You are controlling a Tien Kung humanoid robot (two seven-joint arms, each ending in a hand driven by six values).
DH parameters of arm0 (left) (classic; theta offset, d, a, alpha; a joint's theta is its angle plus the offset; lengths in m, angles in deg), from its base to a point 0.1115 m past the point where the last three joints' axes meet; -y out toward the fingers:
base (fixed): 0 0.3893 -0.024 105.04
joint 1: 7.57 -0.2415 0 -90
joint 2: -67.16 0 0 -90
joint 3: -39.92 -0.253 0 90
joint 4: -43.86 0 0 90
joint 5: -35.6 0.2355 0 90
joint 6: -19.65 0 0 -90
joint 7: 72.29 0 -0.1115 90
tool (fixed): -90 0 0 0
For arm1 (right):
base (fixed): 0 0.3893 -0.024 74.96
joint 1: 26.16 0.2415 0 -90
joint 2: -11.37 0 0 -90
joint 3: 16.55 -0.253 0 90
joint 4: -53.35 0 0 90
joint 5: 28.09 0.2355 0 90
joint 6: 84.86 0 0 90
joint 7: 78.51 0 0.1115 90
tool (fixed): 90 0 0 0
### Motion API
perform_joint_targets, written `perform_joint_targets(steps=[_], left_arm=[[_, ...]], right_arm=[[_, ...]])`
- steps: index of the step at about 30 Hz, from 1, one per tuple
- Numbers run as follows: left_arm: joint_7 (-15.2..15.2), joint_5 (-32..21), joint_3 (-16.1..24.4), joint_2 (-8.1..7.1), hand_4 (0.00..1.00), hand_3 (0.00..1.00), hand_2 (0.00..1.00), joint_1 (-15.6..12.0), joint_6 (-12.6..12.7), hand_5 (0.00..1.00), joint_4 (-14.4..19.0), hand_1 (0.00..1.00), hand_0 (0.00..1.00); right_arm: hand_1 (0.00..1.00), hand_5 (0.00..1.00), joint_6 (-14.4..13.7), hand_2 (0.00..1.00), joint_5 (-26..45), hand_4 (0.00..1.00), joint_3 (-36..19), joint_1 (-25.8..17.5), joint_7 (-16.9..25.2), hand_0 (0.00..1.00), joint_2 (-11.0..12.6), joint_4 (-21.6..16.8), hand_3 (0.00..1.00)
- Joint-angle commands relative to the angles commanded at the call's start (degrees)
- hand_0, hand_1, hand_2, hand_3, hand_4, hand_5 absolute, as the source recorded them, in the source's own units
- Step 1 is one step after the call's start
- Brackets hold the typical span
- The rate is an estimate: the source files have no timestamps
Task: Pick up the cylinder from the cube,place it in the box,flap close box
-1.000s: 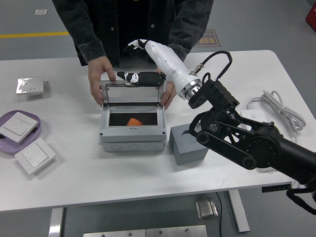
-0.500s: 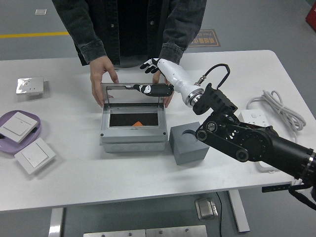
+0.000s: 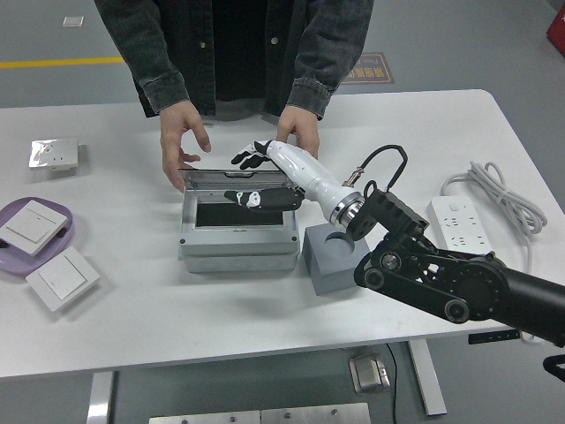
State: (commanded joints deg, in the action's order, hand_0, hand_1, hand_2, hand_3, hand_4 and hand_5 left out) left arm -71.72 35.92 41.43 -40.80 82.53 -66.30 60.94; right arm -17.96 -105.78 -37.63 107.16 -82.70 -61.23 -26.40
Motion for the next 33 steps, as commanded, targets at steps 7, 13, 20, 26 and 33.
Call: perform_joint_targets(steps=[7,13,20,26,33], left_arm=[[0.0,0.2,0.4,-0.05,0.693,0.622,0.596,-0.1,0.0,0.241,0.0,0.626,0.616],[0.1,-0.1,0.1,-0.07,0.692,0.621,0.595,-0.3,0.0,0.242,-0.1,0.626,0.616],[0.2,-0.8,-0.3,0.08,0.692,0.621,0.596,-1.2,0.1,0.241,-0.2,0.626,0.616],[0.2,-1.0,-0.2,0.57,0.693,0.621,0.595,-2.2,0.1,0.243,-0.2,0.626,0.616],[0.3,-0.8,0.3,1.05,0.692,0.621,0.595,-2.8,0.1,0.242,-0.2,0.626,0.616]], right_arm=[[0.643,0.467,1.0,0.628,9.5,0.821,1.0,-2.6,2.2,0.73,3.1,-6.8,0.647],[0.64,0.46,1.0,0.628,17.6,0.757,-2.5,-5.1,3.7,0.701,4.6,-8.1,0.646],[0.641,0.441,1.1,0.634,14.0,0.714,-13.2,-11.8,3.3,0.697,8.0,-13.0,0.657],[0.642,0.446,2.3,0.634,14.1,0.709,-23.3,-18.4,5.8,0.694,8.3,-14.1,0.656],[0.648,0.456,3.6,0.639,16.0,0.737,-32.4,-22.2,8.7,0.695,6.6,-11.8,0.655]])
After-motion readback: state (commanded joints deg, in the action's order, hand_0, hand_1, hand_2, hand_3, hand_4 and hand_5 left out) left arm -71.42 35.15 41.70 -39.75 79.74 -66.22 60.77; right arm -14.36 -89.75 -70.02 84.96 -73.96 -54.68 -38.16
